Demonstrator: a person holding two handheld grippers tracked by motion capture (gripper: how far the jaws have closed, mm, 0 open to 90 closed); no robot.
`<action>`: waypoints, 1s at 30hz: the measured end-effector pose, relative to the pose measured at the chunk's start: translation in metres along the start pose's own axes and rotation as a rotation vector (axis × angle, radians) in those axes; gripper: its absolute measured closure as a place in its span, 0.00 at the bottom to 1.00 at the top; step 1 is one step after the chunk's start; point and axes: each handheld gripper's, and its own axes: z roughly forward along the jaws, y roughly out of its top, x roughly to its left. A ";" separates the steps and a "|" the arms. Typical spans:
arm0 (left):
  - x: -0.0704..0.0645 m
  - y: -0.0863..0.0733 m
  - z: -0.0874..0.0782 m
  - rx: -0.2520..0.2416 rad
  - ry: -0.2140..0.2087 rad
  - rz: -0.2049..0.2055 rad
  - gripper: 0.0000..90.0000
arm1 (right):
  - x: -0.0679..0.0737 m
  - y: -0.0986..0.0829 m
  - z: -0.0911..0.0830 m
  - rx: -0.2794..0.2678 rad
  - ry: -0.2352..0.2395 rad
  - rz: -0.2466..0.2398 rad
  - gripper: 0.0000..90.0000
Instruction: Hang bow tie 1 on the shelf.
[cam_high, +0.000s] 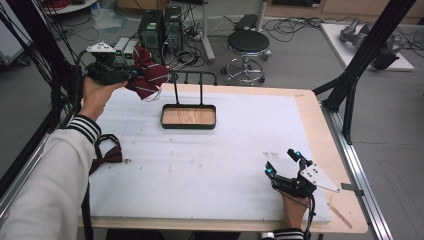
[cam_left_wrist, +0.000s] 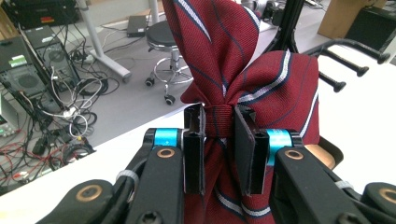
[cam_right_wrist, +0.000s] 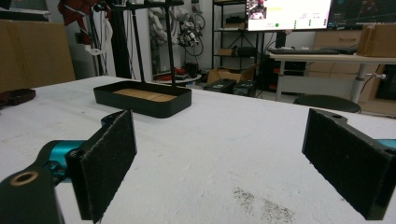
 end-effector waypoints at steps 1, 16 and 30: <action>0.000 -0.003 0.000 0.002 0.000 -0.001 0.83 | 0.000 0.000 0.000 0.000 0.000 -0.001 0.10; -0.004 -0.034 0.010 0.076 -0.053 0.019 0.83 | 0.000 0.000 0.000 -0.004 0.000 -0.004 0.10; -0.013 -0.050 0.028 0.165 -0.019 0.046 0.83 | 0.000 0.000 0.000 -0.005 0.003 -0.001 0.10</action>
